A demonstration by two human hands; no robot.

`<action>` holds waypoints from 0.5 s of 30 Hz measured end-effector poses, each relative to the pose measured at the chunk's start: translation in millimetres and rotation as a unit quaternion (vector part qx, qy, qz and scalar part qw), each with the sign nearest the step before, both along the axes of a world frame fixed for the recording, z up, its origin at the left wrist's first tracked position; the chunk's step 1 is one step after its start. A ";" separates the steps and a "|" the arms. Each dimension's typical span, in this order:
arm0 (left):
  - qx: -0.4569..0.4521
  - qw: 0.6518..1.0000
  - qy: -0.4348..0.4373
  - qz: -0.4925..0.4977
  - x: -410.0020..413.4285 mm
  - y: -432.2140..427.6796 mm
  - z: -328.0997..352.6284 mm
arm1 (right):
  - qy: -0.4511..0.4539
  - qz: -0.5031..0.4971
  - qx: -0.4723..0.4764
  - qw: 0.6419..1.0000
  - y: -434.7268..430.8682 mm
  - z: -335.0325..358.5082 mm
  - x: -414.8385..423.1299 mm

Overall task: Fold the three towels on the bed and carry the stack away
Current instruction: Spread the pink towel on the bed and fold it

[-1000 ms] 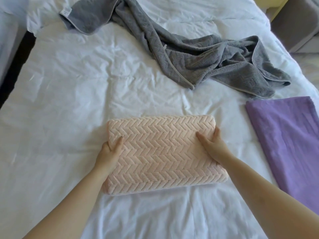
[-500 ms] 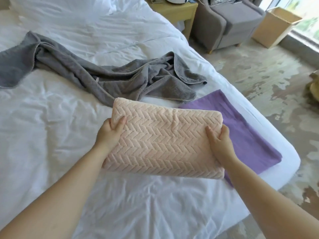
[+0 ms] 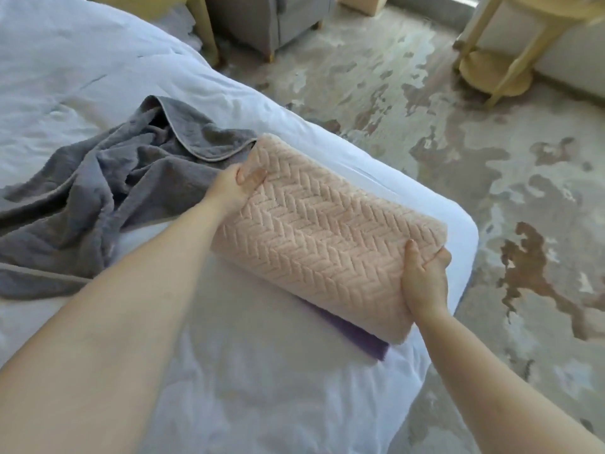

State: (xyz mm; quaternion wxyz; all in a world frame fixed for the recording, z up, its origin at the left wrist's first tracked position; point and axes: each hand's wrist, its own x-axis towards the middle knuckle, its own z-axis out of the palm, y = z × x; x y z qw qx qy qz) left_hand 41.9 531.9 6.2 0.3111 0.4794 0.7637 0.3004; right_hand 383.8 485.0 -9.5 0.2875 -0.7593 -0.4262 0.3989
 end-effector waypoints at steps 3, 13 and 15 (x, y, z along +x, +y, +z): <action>-0.019 0.999 0.028 -0.001 -3.7 18.2 -29.7 | -0.007 -0.022 -0.016 1.000 -1.6 -14.6 -5.9; 0.026 0.998 0.054 -0.024 -9.7 31.4 -41.0 | -0.032 -0.054 -0.005 0.998 -10.5 -25.4 -15.9; -0.022 0.994 0.102 -0.025 -6.1 31.4 -43.5 | -0.032 -0.048 -0.020 0.998 -8.3 -25.0 -16.9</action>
